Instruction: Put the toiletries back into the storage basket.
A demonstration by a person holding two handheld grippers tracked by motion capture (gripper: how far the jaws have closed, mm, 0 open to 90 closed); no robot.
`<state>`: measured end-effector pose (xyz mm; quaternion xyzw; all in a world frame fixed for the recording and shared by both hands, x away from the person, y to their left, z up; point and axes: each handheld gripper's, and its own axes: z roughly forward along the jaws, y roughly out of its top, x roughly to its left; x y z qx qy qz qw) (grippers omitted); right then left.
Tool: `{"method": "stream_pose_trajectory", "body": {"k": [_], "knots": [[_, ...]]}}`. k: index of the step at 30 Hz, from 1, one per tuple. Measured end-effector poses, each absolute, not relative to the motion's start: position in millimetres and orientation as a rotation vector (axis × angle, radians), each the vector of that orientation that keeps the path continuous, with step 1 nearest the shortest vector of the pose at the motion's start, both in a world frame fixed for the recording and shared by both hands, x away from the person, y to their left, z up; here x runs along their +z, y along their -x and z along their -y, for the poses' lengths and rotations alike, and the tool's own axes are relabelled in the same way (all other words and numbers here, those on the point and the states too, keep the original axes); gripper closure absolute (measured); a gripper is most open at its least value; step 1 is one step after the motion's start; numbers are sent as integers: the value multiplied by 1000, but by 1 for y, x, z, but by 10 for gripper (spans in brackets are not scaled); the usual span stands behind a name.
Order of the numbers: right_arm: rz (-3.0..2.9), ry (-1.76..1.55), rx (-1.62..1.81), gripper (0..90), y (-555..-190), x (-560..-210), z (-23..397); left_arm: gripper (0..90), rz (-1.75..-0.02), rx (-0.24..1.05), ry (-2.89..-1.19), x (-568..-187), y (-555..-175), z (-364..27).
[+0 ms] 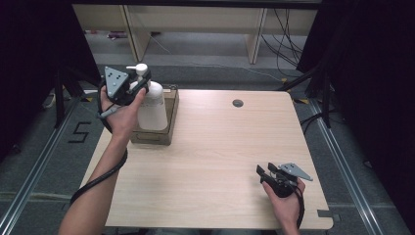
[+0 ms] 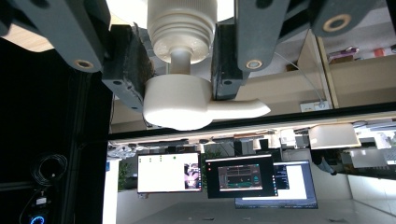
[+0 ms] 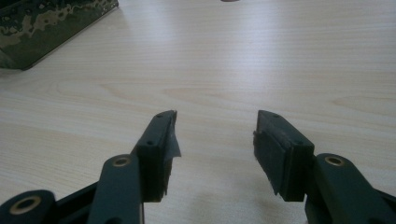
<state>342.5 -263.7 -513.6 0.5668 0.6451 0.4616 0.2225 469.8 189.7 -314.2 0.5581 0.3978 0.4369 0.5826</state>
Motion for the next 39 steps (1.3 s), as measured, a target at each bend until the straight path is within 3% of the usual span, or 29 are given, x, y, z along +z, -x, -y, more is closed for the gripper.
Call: {"method": "stream_pose_trajectory", "body": {"k": [39], "knots": [[-1817, -1497, 1272, 490, -345, -515, 265, 595, -969, 1002, -1353, -340, -467, -183]]}}
